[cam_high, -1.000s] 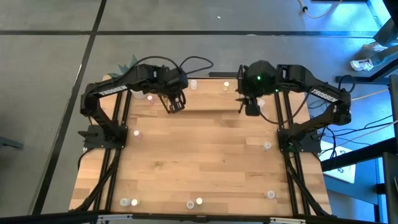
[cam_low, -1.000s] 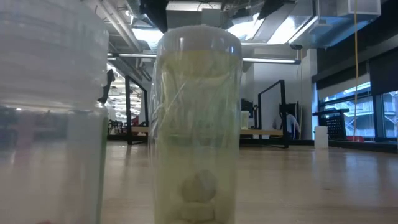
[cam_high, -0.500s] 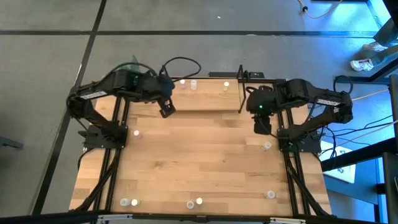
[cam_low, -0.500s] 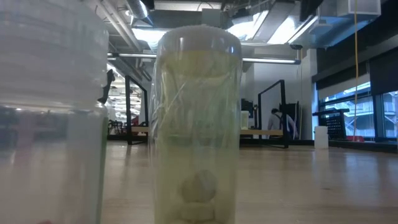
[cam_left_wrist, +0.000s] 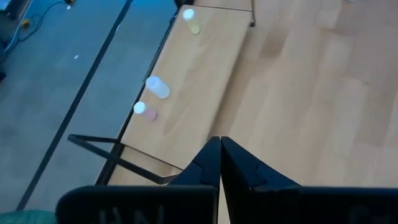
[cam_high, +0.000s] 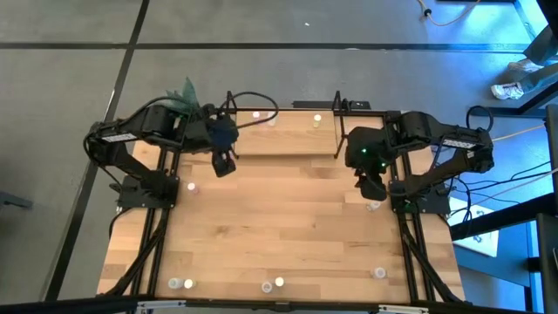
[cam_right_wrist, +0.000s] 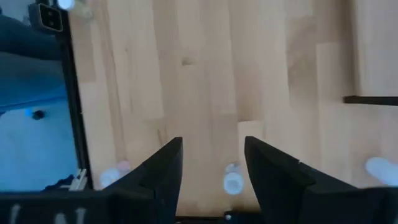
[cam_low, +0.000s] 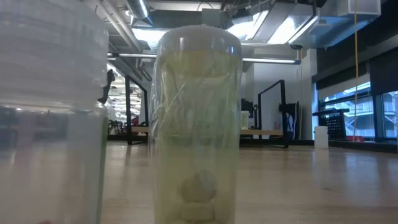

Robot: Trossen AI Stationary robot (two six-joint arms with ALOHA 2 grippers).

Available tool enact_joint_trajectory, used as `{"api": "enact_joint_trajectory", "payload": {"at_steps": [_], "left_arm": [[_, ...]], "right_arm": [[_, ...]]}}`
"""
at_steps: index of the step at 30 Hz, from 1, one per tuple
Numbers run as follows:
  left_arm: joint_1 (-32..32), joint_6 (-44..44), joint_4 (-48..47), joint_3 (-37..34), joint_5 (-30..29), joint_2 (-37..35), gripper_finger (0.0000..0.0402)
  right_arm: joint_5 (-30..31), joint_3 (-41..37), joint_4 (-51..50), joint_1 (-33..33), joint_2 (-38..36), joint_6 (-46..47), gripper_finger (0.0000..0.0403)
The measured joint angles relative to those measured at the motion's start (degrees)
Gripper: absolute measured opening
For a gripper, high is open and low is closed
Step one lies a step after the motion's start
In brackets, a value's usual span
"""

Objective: Pick and place medicine bottles onto shelf by color
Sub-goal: Put the top transparent pill bottle on the shelf

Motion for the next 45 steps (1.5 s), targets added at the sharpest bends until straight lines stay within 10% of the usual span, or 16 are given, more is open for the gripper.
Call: {"api": "enact_joint_trajectory", "payload": {"at_steps": [23,45], "left_arm": [[-2.3,0.3,0.0,0.0,-2.4,0.0,0.0002],[-3.6,0.3,-0.9,0.0,-2.4,0.0,0.0001]], "right_arm": [[-0.5,-0.7,0.2,1.8,0.1,0.9,0.0242],[-1.7,-36.3,11.1,7.4,-18.1,21.0,0.0238]]}}
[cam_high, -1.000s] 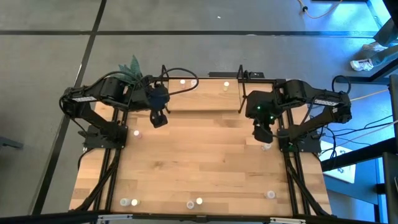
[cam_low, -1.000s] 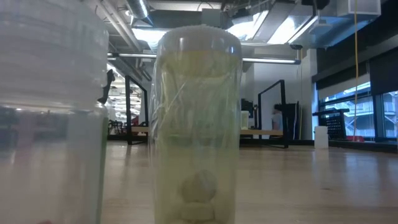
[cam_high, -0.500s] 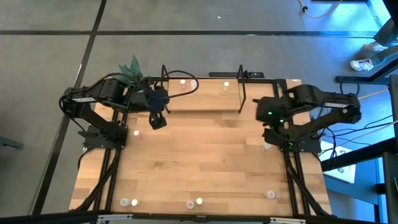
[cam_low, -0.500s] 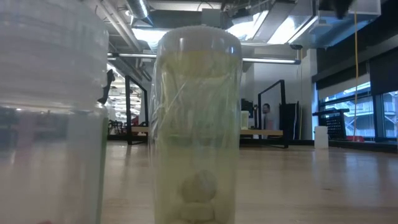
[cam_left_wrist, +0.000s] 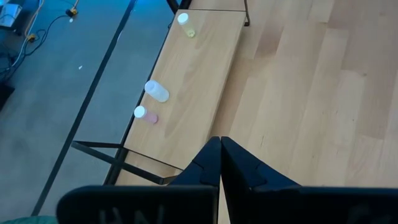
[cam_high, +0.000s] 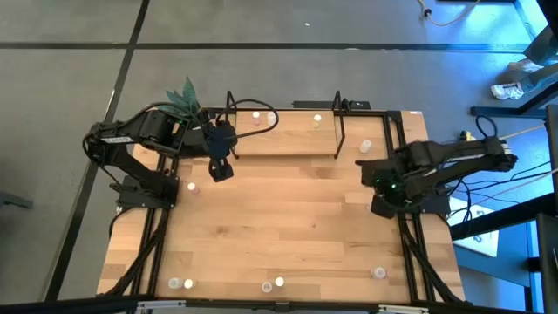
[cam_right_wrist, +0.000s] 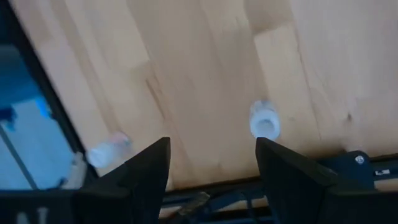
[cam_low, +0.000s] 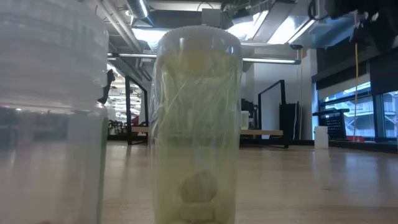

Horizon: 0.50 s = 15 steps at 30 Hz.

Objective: Pick and place medicine bottles onto shelf by color
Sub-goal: Put the top transparent pill bottle on the shelf

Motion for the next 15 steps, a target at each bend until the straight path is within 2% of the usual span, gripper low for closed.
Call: {"api": "enact_joint_trajectory", "payload": {"at_steps": [9,15], "left_arm": [[0.0,0.1,0.0,0.0,0.0,0.0,0.0001],[0.0,0.0,0.0,0.0,0.0,0.0,0.0001]], "right_arm": [[0.1,-8.4,1.7,0.2,1.9,-0.7,0.0239],[1.6,-9.7,3.1,0.2,1.9,-1.4,0.0239]]}}
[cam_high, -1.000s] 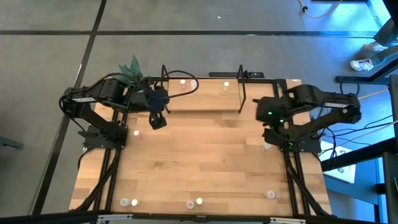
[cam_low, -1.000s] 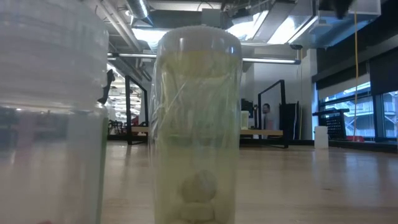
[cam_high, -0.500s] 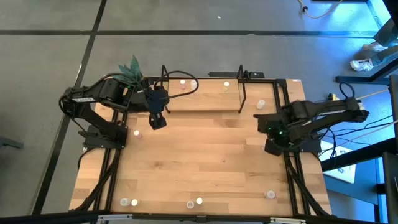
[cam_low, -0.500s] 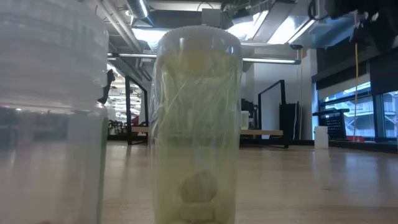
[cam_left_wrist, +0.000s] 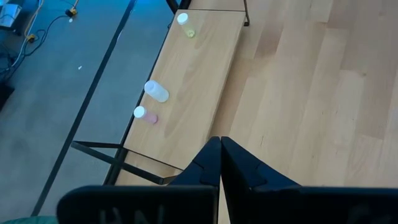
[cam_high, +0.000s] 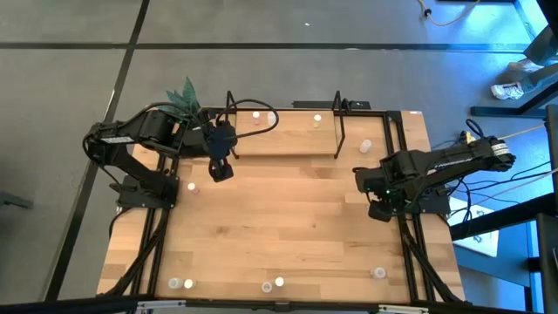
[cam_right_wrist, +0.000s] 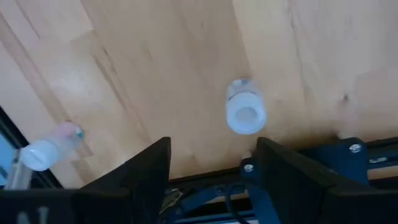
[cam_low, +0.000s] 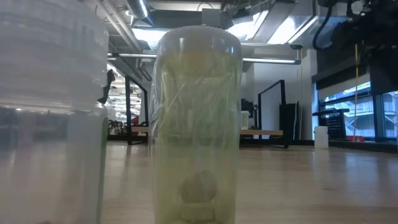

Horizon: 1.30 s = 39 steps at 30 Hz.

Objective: Pick and place medicine bottles onto shelf by color
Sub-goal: Put the top transparent pill bottle on the shelf

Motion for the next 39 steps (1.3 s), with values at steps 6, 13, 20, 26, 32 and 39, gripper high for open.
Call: {"api": "enact_joint_trajectory", "payload": {"at_steps": [6,13,20,26,32,39], "left_arm": [[0.0,0.0,0.0,0.0,0.4,0.0,0.0001],[0.0,0.0,0.0,0.0,0.7,0.0,0.0001],[0.0,0.0,0.0,0.0,0.7,0.0,0.0001],[0.0,0.0,0.0,0.0,0.7,0.0,0.0001],[0.0,-0.1,0.0,0.0,0.7,0.0,0.0001],[0.0,-1.2,0.0,0.0,0.7,0.0,0.0002]], "right_arm": [[3.0,0.0,0.4,0.0,0.0,-0.6,0.0239],[4.5,0.0,1.4,0.0,0.0,-0.7,0.0239],[4.4,-3.4,3.5,0.1,0.0,-0.3,0.0239],[4.5,-7.0,4.3,0.1,0.0,-0.2,0.0239],[4.5,-9.8,8.2,0.1,0.0,-0.2,0.0239],[4.2,-12.8,9.7,0.1,0.0,0.1,0.0239]]}}
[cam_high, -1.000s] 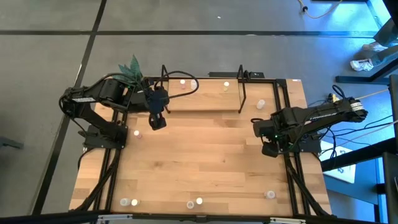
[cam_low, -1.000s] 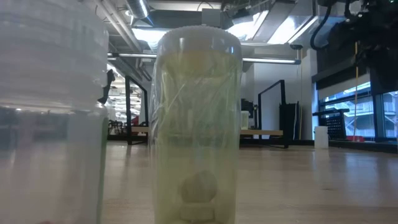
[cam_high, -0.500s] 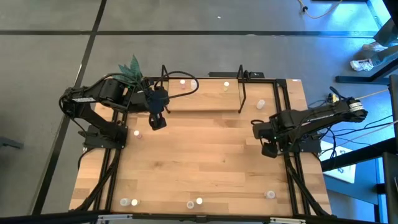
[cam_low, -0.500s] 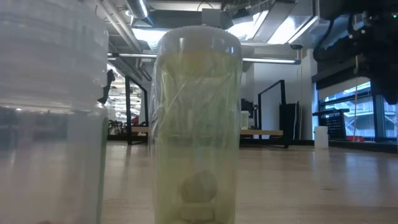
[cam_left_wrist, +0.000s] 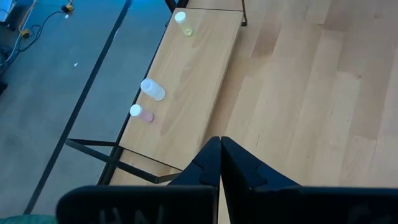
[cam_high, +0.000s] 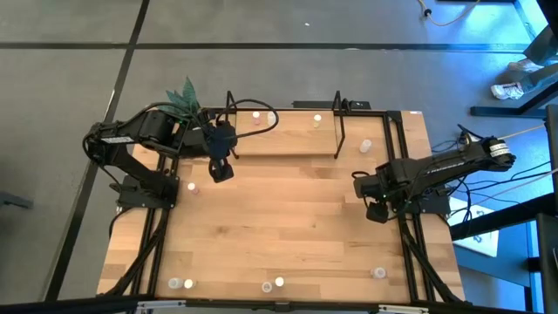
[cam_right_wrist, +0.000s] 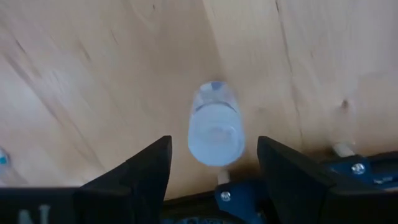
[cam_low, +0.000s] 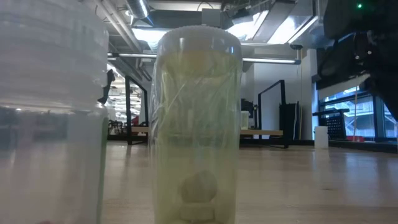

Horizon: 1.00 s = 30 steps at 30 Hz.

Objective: Pick and place medicine bottles onto shelf by color
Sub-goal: Put the top transparent pill bottle on the shelf

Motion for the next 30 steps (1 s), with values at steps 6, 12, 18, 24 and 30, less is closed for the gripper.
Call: {"api": "enact_joint_trajectory", "payload": {"at_steps": [6,12,18,24,30], "left_arm": [[0.0,0.0,0.0,0.0,0.0,0.0,0.0002],[0.0,0.0,0.0,0.0,0.0,0.0,0.0002],[0.0,0.0,0.0,0.0,0.0,0.0,0.0001],[0.0,0.0,0.0,0.0,0.0,0.0,0.0001],[0.0,0.0,0.0,0.0,0.0,0.0,0.0001]], "right_arm": [[-0.2,-2.0,3.3,0.0,0.0,0.6,0.0239],[-0.2,-4.7,7.1,0.0,0.0,4.2,0.0238],[0.0,-5.0,7.8,0.0,0.0,5.5,0.0238],[0.2,-5.0,7.7,0.0,0.0,5.8,0.0224],[0.3,-5.0,7.7,0.0,0.0,6.0,0.0176]]}}
